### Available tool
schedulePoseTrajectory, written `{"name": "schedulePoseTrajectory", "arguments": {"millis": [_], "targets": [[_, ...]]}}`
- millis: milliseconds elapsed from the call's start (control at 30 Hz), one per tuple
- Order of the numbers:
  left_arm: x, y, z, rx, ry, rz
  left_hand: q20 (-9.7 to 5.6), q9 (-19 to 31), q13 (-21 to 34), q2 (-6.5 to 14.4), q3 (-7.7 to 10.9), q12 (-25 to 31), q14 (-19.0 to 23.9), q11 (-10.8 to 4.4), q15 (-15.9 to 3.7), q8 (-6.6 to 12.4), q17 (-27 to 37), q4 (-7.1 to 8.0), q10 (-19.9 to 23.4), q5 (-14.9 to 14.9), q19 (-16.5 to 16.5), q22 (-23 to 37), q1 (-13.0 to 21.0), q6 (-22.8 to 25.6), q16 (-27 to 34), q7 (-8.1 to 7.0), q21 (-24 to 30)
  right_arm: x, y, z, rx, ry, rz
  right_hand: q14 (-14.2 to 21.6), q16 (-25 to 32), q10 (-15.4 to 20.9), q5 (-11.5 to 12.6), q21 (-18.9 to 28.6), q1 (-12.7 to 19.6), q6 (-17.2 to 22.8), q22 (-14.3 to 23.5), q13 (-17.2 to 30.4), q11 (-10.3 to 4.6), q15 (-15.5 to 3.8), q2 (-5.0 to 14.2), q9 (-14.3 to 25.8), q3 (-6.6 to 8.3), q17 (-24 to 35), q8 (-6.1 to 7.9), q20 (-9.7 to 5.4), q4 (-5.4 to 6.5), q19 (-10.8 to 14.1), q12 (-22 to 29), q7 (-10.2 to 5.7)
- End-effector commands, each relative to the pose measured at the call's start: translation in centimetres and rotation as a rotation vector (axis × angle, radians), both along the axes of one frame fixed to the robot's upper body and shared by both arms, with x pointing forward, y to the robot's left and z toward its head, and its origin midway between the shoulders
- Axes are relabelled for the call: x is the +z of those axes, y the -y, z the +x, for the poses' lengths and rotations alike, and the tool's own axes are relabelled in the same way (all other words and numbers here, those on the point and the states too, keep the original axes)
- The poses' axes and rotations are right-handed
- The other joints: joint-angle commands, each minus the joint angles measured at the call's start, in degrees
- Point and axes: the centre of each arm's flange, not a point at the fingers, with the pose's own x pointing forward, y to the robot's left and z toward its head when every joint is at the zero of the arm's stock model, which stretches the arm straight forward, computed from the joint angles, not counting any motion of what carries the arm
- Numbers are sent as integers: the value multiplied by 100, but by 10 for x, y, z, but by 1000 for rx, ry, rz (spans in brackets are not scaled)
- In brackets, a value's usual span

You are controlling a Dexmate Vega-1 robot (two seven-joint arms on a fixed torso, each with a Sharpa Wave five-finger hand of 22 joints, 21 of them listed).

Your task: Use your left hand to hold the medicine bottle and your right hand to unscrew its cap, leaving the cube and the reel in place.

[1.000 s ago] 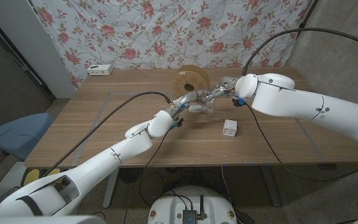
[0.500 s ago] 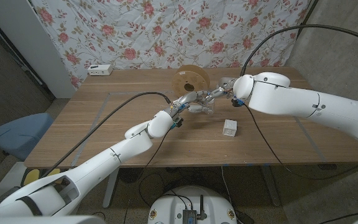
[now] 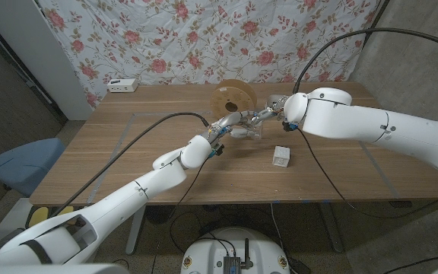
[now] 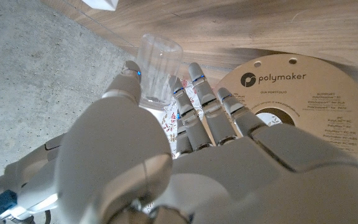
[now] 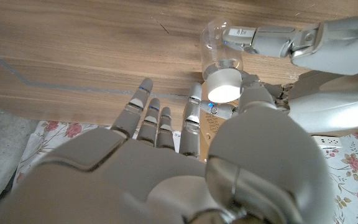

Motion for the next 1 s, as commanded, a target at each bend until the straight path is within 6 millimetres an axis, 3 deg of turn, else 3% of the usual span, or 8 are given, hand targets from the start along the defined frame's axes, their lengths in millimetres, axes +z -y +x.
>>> {"name": "schedulePoseTrajectory", "arguments": {"millis": [33,600,1000], "targets": [[2,-1,2,3,-2,-3,-535,31,8,40,41,28,51,17,-557,-15,0,2,20,25,-38,15,9,29,-17,-16,1,0,-2,4,1,7,-2,66,31,52,52,36,88,65,15,16,-22,-19,12,29,30,20,50,-38,-55,59,32,-22],[4,-2,7,7,-10,-3,-537,31,8,36,64,27,55,0,-555,-15,1,9,17,24,-37,15,-14,28,-14,-24,2,2,-4,11,-2,28,-10,101,45,148,54,40,237,198,15,16,-71,-92,31,94,77,25,169,-94,-177,99,40,-78],[4,-2,9,5,-11,-3,-539,30,8,30,76,24,54,2,-560,-18,1,9,6,24,-37,15,-24,19,-15,-40,3,3,-3,13,13,45,-12,219,94,322,62,53,453,461,15,16,-247,-291,126,173,172,40,360,-204,-298,185,63,-187]]}}
